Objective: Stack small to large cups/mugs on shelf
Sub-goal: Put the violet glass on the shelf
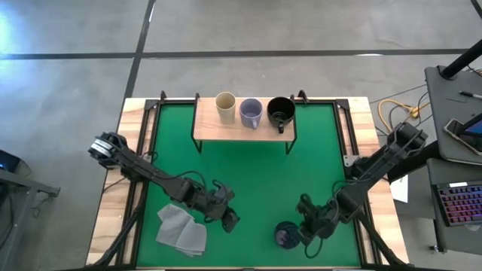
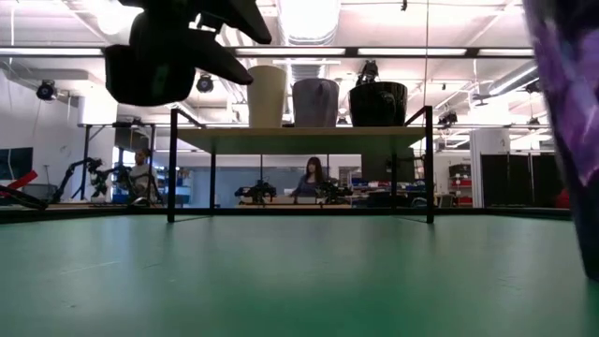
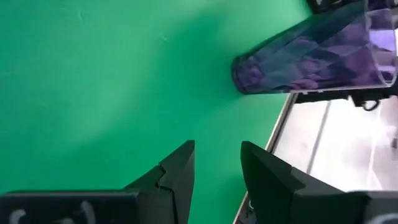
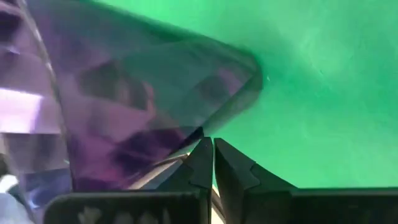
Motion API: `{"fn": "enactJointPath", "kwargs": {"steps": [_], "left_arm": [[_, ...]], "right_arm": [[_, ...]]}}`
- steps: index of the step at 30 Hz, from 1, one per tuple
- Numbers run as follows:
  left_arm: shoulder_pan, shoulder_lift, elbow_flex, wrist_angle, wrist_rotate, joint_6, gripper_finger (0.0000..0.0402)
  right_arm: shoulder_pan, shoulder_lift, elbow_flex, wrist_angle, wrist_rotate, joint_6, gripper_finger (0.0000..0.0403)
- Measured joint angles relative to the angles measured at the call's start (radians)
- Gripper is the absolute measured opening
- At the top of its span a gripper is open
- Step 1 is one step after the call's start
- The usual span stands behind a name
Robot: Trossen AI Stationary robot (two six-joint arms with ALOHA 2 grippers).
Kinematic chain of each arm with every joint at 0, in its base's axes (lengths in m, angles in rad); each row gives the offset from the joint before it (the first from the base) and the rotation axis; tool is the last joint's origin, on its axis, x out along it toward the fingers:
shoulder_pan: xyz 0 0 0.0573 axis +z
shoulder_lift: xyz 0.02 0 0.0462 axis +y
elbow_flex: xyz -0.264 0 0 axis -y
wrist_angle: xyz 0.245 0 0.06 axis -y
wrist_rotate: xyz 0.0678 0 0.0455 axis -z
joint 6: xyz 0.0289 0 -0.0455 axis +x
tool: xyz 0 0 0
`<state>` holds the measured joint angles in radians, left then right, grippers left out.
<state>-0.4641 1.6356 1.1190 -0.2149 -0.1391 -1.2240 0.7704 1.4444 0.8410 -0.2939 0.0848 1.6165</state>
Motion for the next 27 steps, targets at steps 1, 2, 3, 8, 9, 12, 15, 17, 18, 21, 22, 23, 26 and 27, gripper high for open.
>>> {"fn": "enactJointPath", "kwargs": {"steps": [1, 2, 3, 8, 9, 12, 15, 17, 18, 21, 22, 23, 26, 27], "left_arm": [[0.0, 0.0, -0.01, 0.02, 0.0, 0.001, 0.0115], [0.0, 0.0, -0.018, 0.038, 0.0, 0.005, 0.0115], [0.0, 0.0, -0.025, 0.049, 0.0, 0.009, 0.0115], [-0.002, 0.0, -0.031, 0.059, 0.0, 0.03, 0.0115], [-0.002, 0.0, -0.031, 0.058, 0.0, 0.033, 0.0115], [-0.002, 0.0, -0.031, 0.069, 0.0, 0.037, 0.0115], [-0.002, -0.001, -0.031, 0.084, 0.0, 0.053, 0.0115], [-0.002, -0.001, -0.031, 0.084, 0.0, 0.055, 0.0115], [-0.002, -0.001, -0.032, 0.091, 0.0, 0.063, 0.0115], [0.005, -0.001, -0.032, 0.192, 0.013, 0.102, 0.0115], [0.009, -0.001, -0.026, 0.224, 0.018, 0.105, 0.0115], [0.016, -0.001, -0.015, 0.247, 0.022, 0.113, 0.0115], [0.047, -0.001, 0.045, 0.236, 0.027, 0.169, 0.0115], [0.06, -0.001, 0.075, 0.207, 0.028, 0.188, 0.0116]], "right_arm": [[-0.004, 0.0, 0.0, 0.009, 0.013, 0.009, 0.0009], [-0.008, -0.001, 0.0, 0.021, 0.019, 0.013, 0.0009], [-0.013, -0.001, 0.0, 0.032, 0.021, 0.014, 0.0009], [-0.043, -0.001, 0.001, 0.087, 0.023, 0.007, 0.0009], [-0.048, -0.001, 0.001, 0.087, 0.022, 0.007, 0.0009], [-0.052, -0.002, 0.001, 0.056, 0.019, 0.006, 0.0009], [-0.051, -0.005, 0.001, 0.011, 0.0, 0.009, 0.0009], [-0.051, -0.009, 0.001, -0.027, -0.028, 0.018, 0.0009], [-0.051, -0.01, 0.001, -0.047, -0.036, 0.026, 0.0009], [-0.049, -0.026, 0.0, -0.104, -0.039, 0.047, 0.0009], [-0.049, -0.037, 0.0, -0.124, -0.039, 0.055, 0.0011], [-0.049, -0.047, 0.0, -0.141, -0.035, 0.061, 0.0014], [-0.049, -0.085, 0.0, -0.224, -0.032, 0.082, 0.0034], [-0.049, -0.1, 0.0, -0.246, -0.031, 0.087, 0.0043]]}}
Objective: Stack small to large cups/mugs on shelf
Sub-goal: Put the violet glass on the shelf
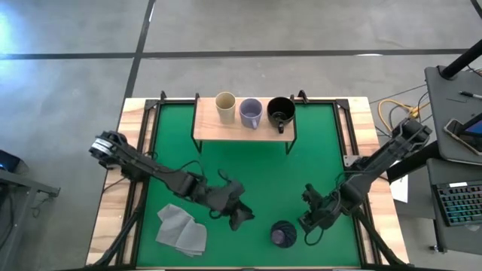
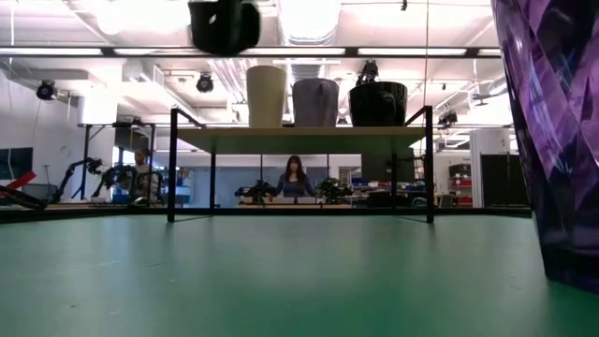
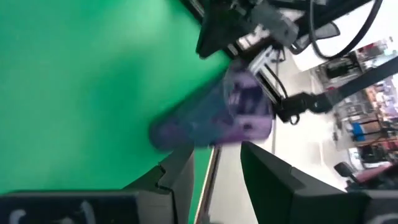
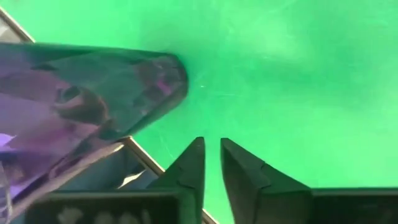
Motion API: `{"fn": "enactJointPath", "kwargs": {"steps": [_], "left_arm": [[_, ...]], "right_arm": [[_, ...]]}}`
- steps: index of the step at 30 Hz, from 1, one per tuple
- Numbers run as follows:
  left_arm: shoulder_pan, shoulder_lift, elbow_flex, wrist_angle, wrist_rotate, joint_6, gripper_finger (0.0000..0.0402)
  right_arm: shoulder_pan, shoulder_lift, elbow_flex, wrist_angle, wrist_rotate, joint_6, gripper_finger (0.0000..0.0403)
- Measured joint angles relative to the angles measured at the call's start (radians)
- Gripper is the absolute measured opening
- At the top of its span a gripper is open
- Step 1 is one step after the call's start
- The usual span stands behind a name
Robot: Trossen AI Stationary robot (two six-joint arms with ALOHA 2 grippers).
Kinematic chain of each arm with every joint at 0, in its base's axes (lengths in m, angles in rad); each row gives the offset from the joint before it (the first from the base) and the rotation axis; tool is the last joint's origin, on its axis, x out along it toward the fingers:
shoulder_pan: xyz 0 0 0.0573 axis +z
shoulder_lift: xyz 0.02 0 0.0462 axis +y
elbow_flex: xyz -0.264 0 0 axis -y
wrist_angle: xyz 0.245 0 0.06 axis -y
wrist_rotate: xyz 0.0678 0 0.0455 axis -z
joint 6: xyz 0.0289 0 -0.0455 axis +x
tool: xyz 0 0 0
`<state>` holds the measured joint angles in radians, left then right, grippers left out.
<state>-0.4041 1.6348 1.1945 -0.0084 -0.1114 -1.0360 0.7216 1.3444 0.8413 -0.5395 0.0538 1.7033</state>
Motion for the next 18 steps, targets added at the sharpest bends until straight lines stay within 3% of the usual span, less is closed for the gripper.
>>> {"fn": "enactJointPath", "kwargs": {"steps": [8, 13, 18], "left_arm": [[0.067, 0.033, 0.289, -0.402, 0.026, 0.155, 0.0145], [0.069, 0.094, 0.381, -0.399, 0.029, 0.18, 0.0164], [0.069, 0.133, 0.381, -0.448, 0.028, 0.18, 0.0167]], "right_arm": [[0.0, -0.07, 0.0, -0.103, 0.01, 0.017, 0.0131], [0.0, -0.067, 0.0, -0.1, 0.027, 0.016, 0.0165], [0.002, -0.083, 0.001, -0.054, 0.027, 0.005, 0.0179]]}}
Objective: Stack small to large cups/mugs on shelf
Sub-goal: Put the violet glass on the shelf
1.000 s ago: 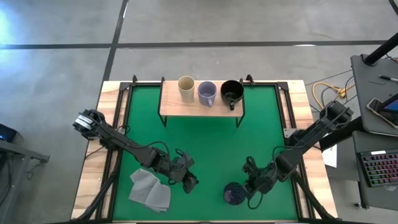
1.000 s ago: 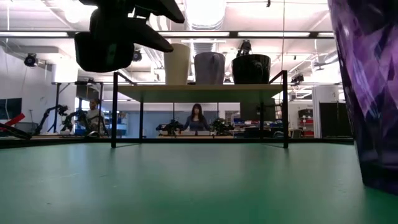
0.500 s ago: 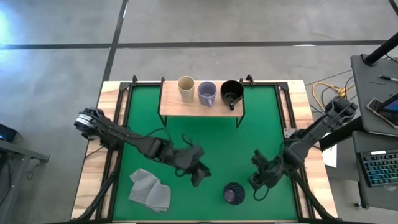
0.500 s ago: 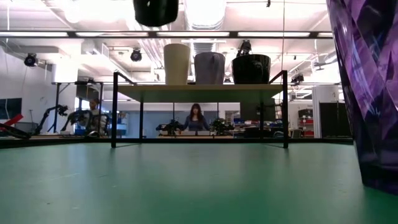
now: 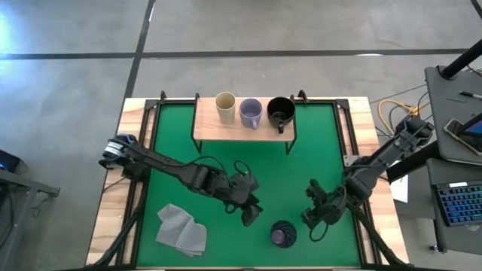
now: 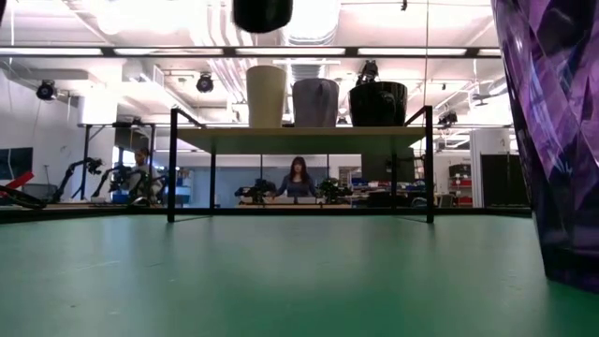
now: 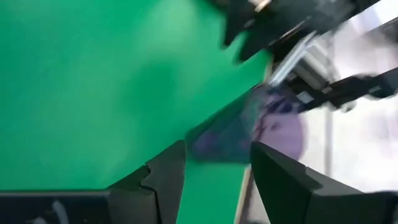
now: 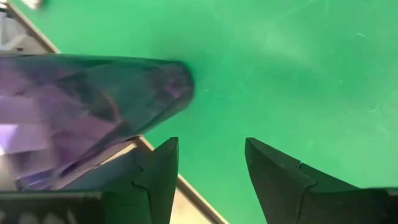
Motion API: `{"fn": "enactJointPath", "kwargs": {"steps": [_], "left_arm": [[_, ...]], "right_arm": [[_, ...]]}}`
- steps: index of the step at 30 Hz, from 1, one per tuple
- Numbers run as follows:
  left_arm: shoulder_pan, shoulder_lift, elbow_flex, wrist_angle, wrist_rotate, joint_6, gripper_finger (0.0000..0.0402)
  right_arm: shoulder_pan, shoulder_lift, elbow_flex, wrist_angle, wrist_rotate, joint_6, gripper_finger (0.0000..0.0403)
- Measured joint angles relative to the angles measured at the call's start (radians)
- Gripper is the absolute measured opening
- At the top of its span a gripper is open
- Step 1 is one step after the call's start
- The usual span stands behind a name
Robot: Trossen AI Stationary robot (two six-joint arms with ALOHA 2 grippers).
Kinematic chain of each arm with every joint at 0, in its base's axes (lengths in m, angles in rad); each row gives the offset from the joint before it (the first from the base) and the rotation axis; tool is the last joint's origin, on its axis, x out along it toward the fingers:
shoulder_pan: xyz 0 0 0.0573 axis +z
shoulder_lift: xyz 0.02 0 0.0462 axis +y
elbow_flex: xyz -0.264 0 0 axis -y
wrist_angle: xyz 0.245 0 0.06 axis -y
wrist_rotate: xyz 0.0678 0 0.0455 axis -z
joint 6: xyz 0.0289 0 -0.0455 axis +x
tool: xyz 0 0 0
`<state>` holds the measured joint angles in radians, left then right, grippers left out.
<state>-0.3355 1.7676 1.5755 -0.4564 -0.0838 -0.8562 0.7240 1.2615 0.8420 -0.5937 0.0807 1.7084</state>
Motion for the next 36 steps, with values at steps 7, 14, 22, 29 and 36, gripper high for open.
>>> {"fn": "enactJointPath", "kwargs": {"steps": [7, 14, 22, 29, 36], "left_arm": [[-0.002, -0.034, -0.05, -0.194, -0.064, 0.0, 0.0167], [-0.008, -0.052, -0.086, -0.253, -0.082, -0.005, 0.0167], [-0.06, -0.055, -0.129, -0.342, -0.097, -0.093, 0.0166], [-0.112, -0.095, -0.166, -0.371, -0.132, -0.132, 0.0166], [-0.152, -0.15, -0.261, -0.363, -0.146, -0.199, 0.0166]], "right_arm": [[0.007, -0.008, 0.185, -0.247, 0.07, -0.098, 0.0171], [-0.006, 0.145, 0.457, -0.463, 0.079, -0.273, 0.0167], [-0.037, 0.348, 0.638, -0.524, 0.051, -0.396, 0.0167], [-0.07, 0.433, 0.712, -0.526, 0.039, -0.434, 0.0167], [-0.077, 0.466, 0.708, -0.525, -0.002, -0.412, 0.0167]]}}
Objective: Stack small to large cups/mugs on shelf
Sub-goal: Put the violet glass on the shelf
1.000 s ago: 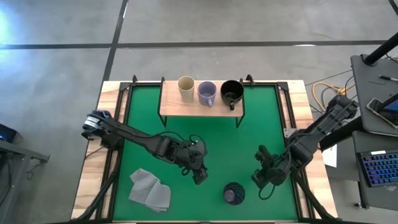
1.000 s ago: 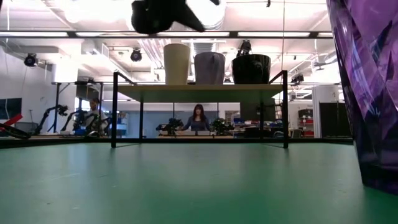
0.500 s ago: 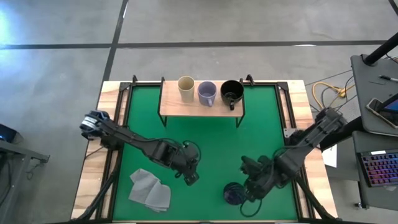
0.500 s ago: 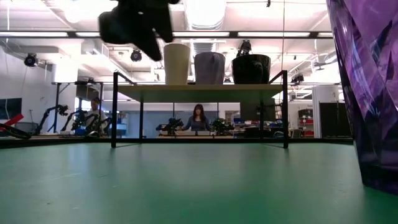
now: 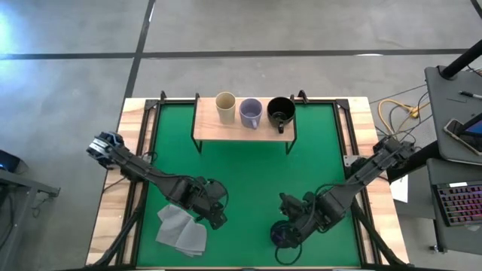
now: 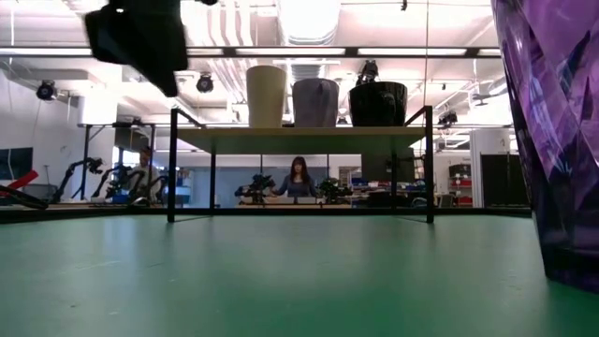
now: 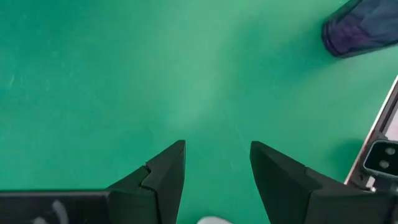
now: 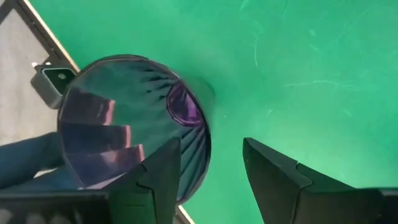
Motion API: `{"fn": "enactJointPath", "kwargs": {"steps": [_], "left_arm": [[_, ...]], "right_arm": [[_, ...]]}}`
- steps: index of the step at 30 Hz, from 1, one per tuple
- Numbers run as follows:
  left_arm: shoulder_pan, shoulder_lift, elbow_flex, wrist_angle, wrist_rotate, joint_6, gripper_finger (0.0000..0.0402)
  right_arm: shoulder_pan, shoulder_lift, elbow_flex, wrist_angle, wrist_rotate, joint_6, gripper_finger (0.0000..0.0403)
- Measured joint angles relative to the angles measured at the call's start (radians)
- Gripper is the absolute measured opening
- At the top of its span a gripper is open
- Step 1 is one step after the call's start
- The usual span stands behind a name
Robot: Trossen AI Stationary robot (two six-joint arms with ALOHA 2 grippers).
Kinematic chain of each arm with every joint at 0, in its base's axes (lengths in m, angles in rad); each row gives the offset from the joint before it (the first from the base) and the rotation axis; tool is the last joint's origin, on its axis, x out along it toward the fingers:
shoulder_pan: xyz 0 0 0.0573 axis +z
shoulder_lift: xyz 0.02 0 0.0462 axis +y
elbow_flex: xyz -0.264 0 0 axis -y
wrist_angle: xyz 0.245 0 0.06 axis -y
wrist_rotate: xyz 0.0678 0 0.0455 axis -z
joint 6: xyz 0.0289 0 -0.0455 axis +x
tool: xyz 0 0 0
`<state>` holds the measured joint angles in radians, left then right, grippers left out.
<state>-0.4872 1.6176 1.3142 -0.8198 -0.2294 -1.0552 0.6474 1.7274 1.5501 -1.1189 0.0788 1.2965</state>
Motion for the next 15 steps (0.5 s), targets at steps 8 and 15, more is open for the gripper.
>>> {"fn": "enactJointPath", "kwargs": {"steps": [8, 15], "left_arm": [[-0.066, -0.093, -0.12, 0.043, -0.048, -0.121, 0.0166], [-0.12, -0.149, -0.176, 0.075, -0.089, -0.197, 0.0166]], "right_arm": [[-0.044, 0.071, -0.002, 0.018, -0.053, -0.031, 0.0164], [-0.101, 0.107, 0.04, 0.038, -0.054, -0.12, 0.0091]]}}
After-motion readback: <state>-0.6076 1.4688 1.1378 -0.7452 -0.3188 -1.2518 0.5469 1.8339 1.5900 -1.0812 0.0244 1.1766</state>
